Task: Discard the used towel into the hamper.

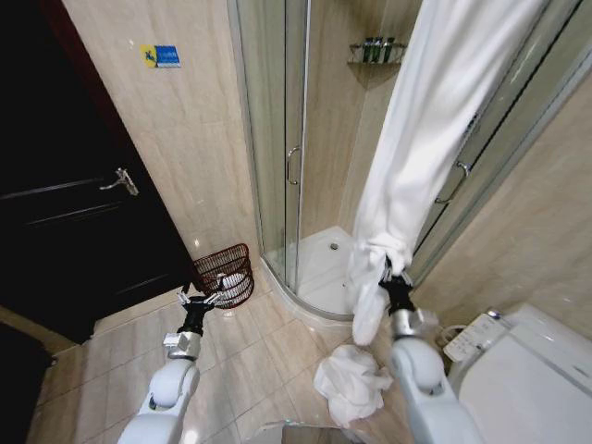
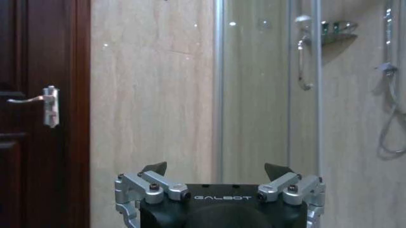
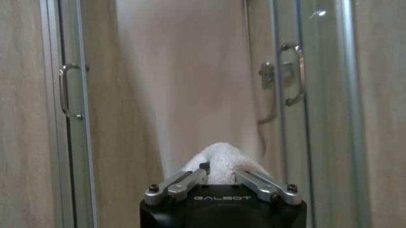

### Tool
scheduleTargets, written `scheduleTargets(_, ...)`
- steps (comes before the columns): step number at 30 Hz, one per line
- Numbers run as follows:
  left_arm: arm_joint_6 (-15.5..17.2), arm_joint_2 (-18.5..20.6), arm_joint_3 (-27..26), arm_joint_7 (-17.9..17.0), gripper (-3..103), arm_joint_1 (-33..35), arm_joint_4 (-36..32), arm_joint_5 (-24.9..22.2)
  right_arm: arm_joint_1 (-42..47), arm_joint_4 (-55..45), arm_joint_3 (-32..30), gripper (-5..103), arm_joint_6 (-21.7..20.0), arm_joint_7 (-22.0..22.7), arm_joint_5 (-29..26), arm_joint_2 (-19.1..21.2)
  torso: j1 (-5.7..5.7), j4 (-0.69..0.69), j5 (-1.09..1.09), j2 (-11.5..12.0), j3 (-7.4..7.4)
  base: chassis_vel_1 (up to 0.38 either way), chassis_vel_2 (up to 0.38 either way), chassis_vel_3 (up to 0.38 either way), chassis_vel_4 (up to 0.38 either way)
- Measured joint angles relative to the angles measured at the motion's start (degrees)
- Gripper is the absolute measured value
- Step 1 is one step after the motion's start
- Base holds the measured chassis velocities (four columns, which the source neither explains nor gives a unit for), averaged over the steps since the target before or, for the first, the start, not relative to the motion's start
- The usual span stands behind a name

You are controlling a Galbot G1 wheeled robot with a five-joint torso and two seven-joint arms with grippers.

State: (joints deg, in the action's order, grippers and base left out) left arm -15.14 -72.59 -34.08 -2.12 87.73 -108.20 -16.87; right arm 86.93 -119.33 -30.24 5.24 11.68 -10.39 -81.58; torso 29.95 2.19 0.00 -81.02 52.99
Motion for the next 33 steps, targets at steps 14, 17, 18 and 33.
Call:
scheduleTargets(14,2.9,5.3,-3.2,-1.4,100,4.2,-8.0,-3.5,13.8,-11.9,-0.1,3,5.4,-1.0,8.3,-7.4,0.00,0.02,0.00,0.0,-0.01,0.000,0.000,0.000,0.000)
scheduleTargets(17,3.1,5.9,-4.3,-1.6,100,4.4,-9.5,-3.7,13.4,-14.1,-0.4,3,4.9,-0.8,6.7,-6.7,0.00,0.02,-0.01,0.0,-0.01,0.000,0.000,0.000,0.000)
scheduleTargets(18,3.1,5.9,-4.5,-1.8,100,4.4,-9.8,-3.7,13.3,-14.7,-0.4,3,4.8,-0.7,6.4,-6.4,-0.01,0.01,-0.01,0.0,-0.01,0.000,0.000,0.000,0.000)
scheduleTargets(33,2.9,3.1,-6.9,-2.8,100,10.1,-17.8,-1.9,14.8,-24.0,-1.2,3,0.4,-0.1,4.9,-3.4,0.00,0.01,-0.01,0.0,0.00,0.000,0.000,0.000,0.000)
